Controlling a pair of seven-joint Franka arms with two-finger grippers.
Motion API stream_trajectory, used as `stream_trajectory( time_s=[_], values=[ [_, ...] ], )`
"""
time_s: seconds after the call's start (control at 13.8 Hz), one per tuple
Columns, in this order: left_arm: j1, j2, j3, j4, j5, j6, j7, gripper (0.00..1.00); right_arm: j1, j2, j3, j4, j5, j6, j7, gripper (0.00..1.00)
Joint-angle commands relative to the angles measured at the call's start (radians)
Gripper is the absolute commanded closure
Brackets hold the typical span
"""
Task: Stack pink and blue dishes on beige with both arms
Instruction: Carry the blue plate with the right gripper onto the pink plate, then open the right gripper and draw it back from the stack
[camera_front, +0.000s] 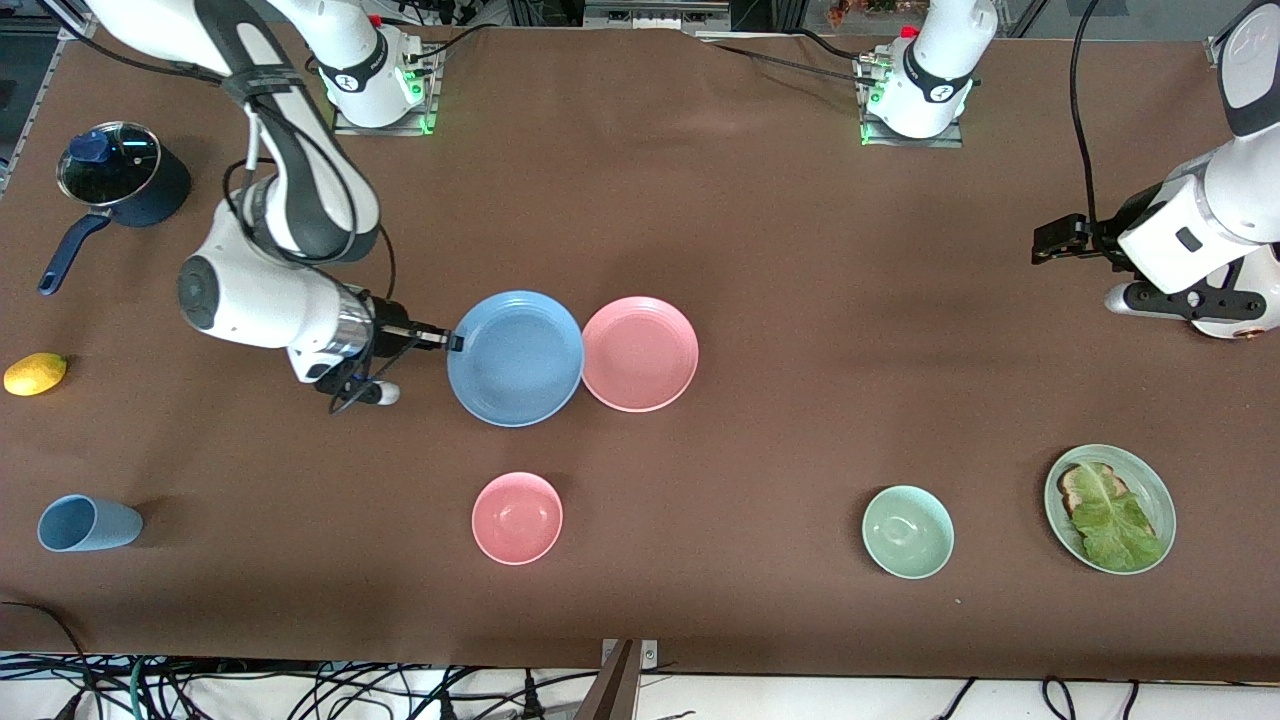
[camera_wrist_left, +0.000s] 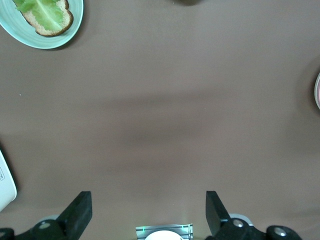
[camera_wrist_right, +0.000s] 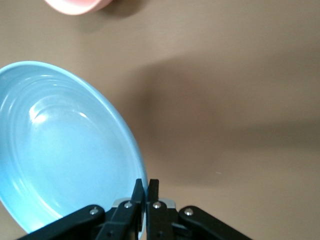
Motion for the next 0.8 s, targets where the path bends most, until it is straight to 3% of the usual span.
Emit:
stream_trajectory(
  time_s=[0.0, 0.15, 0.22, 0.36, 0.58, 0.73],
  values=[
    [0.079, -0.038, -0.085, -0.036, 0.033, -0.004, -0.006, 0.0, 0.118, 0.043, -0.004, -0.004, -0.007, 0.126, 0.088, 1.0],
    [0.2, -0.039, -0.214, -0.036, 0.033, 0.0, -0.007, 0.0, 0.158, 0.089, -0.004, -0.002, -0.016, 0.189, 0.09, 1.0],
    [0.202, -0.041, -0.216, -0.036, 0.035, 0.0, -0.007, 0.0, 0.173, 0.104, -0.004, -0.002, -0.018, 0.22, 0.09, 1.0],
    [0.185, -0.047, -0.211, -0.034, 0.035, 0.0, -0.009, 0.0, 0.196, 0.132, -0.005, -0.002, -0.019, 0.266, 0.088, 1.0],
    [0.067, -0.046, -0.094, -0.034, 0.061, 0.0, -0.01, 0.0, 0.238, 0.178, -0.005, -0.001, -0.033, 0.352, 0.09, 1.0],
    [0.058, -0.046, -0.083, -0.034, 0.06, 0.0, -0.009, 0.0, 0.244, 0.195, -0.005, -0.001, -0.034, 0.378, 0.088, 1.0]
  ],
)
